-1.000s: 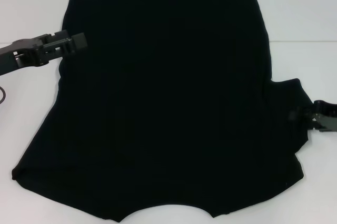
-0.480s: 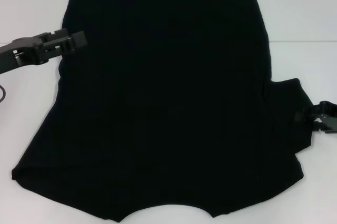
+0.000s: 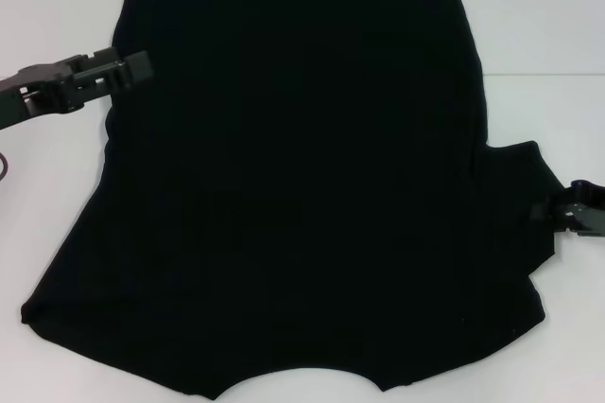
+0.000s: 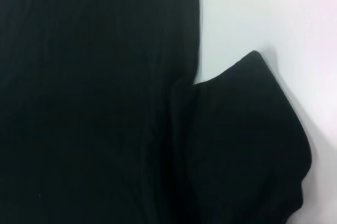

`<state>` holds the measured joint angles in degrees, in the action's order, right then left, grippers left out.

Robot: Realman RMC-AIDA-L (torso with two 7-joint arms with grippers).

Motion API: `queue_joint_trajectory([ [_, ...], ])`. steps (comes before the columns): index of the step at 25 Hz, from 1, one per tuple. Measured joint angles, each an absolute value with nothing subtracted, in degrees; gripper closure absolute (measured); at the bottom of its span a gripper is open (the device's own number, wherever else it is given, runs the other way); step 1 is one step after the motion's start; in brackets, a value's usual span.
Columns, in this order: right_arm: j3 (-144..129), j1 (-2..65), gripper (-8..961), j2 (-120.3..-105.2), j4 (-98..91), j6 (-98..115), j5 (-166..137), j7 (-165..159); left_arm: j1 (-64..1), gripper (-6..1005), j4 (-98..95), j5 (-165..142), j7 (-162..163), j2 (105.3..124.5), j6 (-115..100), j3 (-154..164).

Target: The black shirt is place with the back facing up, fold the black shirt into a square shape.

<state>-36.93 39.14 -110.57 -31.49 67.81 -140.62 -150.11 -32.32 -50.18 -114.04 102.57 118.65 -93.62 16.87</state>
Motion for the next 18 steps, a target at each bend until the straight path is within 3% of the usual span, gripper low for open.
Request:
queue_joint_trajectory([
  [4, -36.9, 39.1, 655, -110.44, -31.4, 67.9, -140.6, -150.1, -32.3, 215, -50.2, -113.6, 102.6, 118.65, -93.6, 16.9],
  [12, -37.2, 39.0, 882, -110.2, -31.2, 67.9, -140.6, -150.1, -32.3, 214, -50.2, -113.6, 102.6, 118.65, -93.5, 16.9],
  [18, -36.7, 38.5, 943, -109.83, -31.7, 67.7, -140.6, -150.1, -32.2, 215, -50.2, -113.6, 102.6, 118.65, -93.5, 16.9],
])
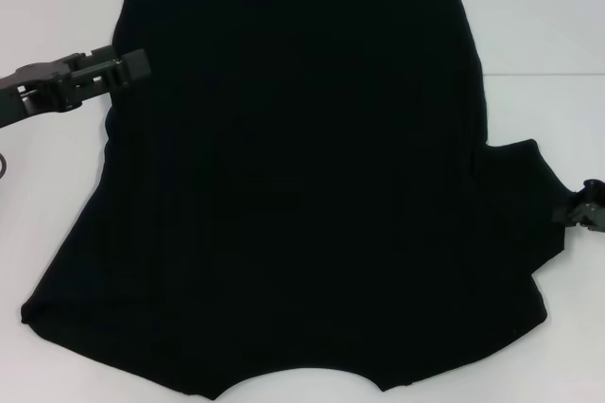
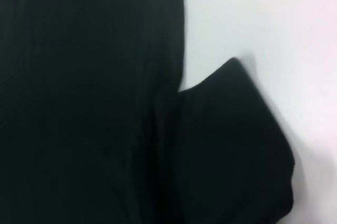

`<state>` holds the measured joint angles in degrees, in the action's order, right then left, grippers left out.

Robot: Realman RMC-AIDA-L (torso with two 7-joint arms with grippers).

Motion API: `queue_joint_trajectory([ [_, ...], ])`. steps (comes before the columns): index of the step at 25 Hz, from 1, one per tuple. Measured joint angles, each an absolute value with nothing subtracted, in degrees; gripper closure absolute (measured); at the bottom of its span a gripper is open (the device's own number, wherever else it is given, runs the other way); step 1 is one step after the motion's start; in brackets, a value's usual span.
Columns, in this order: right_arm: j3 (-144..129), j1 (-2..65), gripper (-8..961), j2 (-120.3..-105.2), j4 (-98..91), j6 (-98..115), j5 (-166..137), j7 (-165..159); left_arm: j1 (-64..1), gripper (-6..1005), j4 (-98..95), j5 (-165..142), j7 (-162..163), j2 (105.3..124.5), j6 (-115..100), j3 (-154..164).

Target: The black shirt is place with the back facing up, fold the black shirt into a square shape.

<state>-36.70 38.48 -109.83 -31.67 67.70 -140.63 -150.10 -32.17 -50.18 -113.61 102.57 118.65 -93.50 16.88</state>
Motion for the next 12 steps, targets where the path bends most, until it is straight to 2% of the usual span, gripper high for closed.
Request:
queue_joint_trajectory([
  [5, -36.0, 38.0, 942, -109.02, -32.6, 65.9, -140.6, -150.1, -32.2, 217, -50.2, -113.2, 102.6, 118.65, -93.7, 16.9],
  [12, -33.9, 37.7, 941, -108.84, -35.3, 65.1, -140.5, -150.2, -31.3, 215, -50.2, -110.3, 102.6, 118.65, -94.2, 16.9],
])
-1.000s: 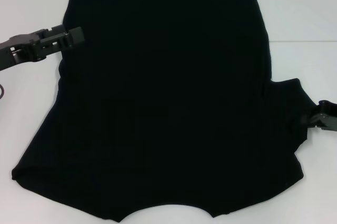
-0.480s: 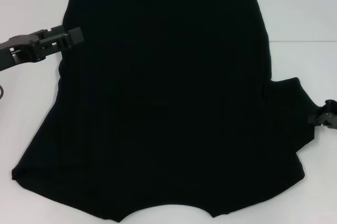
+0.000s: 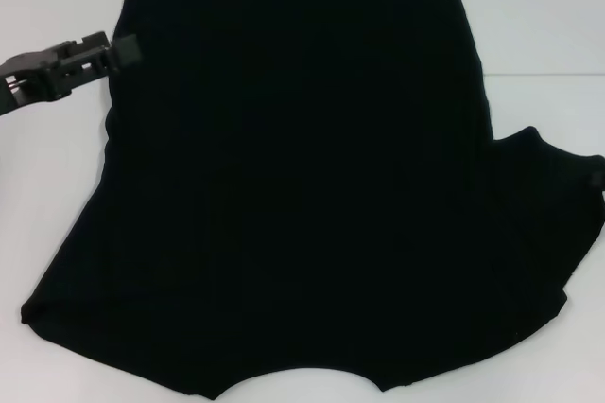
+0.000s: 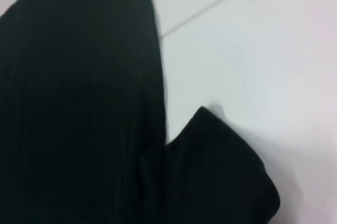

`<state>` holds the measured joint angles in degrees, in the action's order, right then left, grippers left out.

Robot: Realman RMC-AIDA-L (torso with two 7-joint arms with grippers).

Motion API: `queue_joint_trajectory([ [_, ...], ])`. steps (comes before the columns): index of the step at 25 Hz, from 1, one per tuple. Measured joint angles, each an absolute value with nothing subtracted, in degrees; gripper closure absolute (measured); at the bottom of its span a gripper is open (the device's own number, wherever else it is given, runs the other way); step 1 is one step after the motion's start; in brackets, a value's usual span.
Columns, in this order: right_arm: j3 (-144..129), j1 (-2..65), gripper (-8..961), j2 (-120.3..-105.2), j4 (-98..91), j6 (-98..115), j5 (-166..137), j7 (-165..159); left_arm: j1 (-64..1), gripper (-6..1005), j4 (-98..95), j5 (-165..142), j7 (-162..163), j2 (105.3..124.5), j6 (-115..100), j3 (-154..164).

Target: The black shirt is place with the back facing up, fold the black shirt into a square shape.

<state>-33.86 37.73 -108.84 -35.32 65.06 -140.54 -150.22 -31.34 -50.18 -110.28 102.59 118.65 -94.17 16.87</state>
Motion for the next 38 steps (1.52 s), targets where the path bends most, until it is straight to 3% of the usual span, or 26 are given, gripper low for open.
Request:
queue_joint_trajectory([
  [12, -30.3, 38.5, 939, -108.56, -37.1, 64.6, -140.1, -150.0, -29.5, 214, -50.2, -103.9, 102.9, 118.61, -95.3, 16.9],
  [22, -36.8, 44.2, 937, -111.52, -36.4, 67.3, -140.2, -147.7, -29.6, 214, -50.2, -103.9, 103.0, 118.49, -94.7, 16.9],
  [38, -53.0, 50.3, 934, -114.45, -36.5, 70.0, -140.4, -147.6, -29.4, 214, -49.9, -103.2, 102.9, 118.47, -94.0, 16.3],
])
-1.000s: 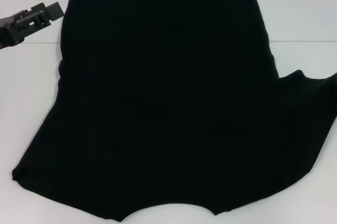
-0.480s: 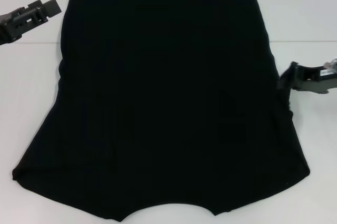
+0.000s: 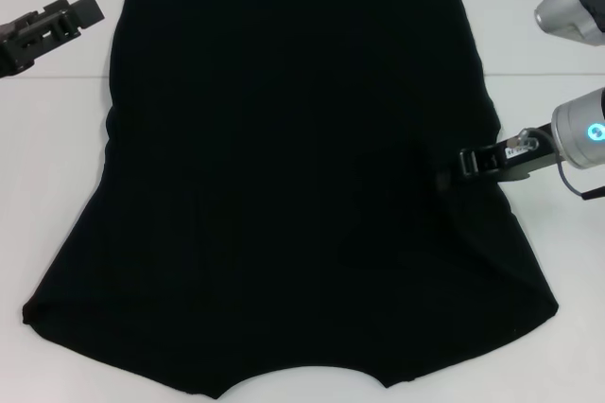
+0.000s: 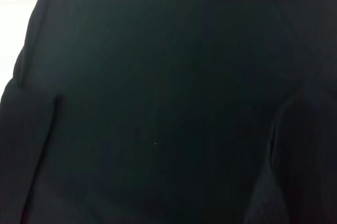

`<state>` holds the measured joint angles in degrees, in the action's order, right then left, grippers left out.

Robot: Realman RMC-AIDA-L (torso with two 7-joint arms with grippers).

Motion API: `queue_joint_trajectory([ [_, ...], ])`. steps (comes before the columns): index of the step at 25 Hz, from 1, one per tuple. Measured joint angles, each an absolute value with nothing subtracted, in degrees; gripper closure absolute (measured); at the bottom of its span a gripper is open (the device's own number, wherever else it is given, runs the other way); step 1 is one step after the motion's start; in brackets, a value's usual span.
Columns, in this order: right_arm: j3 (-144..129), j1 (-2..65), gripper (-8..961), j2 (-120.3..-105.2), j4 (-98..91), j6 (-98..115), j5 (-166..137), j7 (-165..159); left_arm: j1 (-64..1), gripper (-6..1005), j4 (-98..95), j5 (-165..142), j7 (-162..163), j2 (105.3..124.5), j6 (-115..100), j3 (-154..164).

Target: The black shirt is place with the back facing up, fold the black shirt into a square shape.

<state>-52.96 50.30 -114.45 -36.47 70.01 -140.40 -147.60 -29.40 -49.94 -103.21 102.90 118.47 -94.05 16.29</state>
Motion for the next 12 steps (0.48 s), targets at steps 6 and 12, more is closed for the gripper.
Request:
queue_joint_trajectory([
  [6, -49.6, 50.2, 933, -114.52, -36.5, 69.5, -138.7, -147.1, -29.4, 215, -49.0, -103.2, 102.8, 118.28, -94.0, 16.1],
  [12, -49.0, 50.2, 846, -113.89, -35.8, 69.3, -133.4, -145.2, -29.4, 215, -49.0, -103.2, 103.3, 118.21, -94.2, 16.0],
])
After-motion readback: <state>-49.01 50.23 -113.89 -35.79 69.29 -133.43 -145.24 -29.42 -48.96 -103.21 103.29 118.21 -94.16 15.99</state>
